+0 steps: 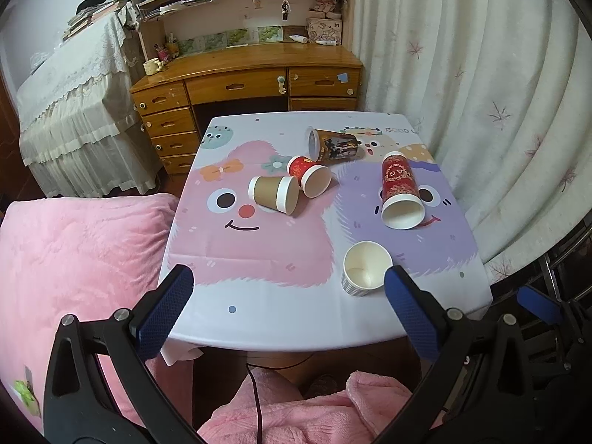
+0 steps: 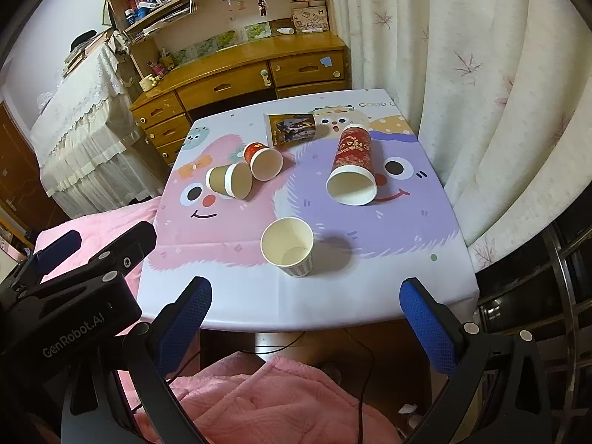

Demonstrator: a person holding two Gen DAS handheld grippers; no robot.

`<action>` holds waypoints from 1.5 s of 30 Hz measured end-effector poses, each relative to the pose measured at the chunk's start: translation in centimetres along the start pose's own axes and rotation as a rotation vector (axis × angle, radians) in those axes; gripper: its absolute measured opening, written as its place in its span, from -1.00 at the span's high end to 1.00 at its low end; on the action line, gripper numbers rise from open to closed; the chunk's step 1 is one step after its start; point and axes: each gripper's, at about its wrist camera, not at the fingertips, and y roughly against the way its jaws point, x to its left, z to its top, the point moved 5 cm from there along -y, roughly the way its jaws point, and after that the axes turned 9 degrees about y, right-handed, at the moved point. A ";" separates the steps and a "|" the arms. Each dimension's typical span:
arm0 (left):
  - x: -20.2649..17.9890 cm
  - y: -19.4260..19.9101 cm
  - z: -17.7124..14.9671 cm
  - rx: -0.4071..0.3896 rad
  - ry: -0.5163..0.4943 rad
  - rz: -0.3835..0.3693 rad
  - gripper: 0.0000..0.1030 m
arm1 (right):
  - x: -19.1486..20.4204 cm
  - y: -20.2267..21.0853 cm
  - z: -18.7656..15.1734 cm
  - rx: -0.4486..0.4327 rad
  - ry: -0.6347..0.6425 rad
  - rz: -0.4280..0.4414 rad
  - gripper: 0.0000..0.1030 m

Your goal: Flip cup upright

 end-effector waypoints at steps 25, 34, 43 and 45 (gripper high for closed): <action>1.1 0.6 -0.1 -0.012 0.014 0.016 -0.99 | 0.7 0.1 0.3 -0.003 0.015 0.008 -0.99; 1.3 0.7 -0.1 -0.009 0.014 0.019 -0.99 | 0.7 0.0 0.4 0.003 0.014 0.010 -0.99; 2.0 0.9 -0.1 -0.028 0.007 0.031 -0.99 | 0.9 -0.2 0.3 0.012 0.012 0.013 -0.99; 2.0 0.9 -0.1 -0.029 0.007 0.030 -0.99 | 0.9 -0.1 0.3 0.011 0.012 0.012 -0.99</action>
